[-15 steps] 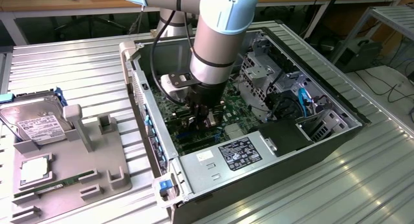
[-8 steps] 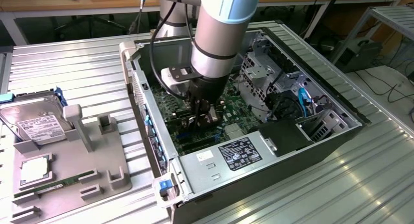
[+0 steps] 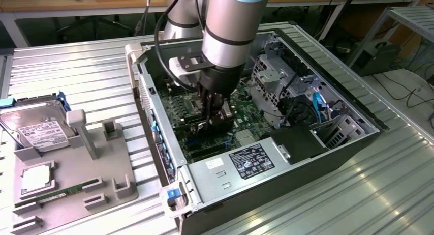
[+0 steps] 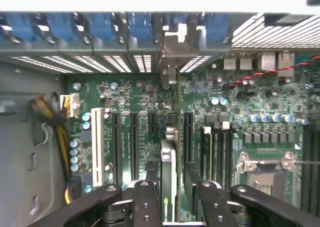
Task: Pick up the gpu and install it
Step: 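Insert the gpu into the slot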
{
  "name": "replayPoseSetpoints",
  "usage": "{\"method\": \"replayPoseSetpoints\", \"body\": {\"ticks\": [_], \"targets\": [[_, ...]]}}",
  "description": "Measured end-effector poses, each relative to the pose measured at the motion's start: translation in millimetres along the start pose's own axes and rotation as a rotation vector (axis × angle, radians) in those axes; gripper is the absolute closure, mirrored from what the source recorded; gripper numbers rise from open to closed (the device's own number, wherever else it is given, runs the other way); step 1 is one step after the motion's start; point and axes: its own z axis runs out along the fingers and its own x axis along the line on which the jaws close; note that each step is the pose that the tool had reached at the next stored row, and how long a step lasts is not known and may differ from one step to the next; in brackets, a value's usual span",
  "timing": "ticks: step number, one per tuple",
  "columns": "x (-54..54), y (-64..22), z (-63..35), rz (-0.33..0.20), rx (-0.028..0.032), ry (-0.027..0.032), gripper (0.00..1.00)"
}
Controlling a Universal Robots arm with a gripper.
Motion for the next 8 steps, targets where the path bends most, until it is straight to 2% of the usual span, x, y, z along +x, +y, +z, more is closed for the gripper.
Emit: {"method": "replayPoseSetpoints", "body": {"ticks": [3,8], "targets": [[-0.2,0.2,-9.5,0.0,0.0038,0.0001,0.65],[-0.3,0.2,-10.6,0.0,0.0041,0.0,0.66]]}}
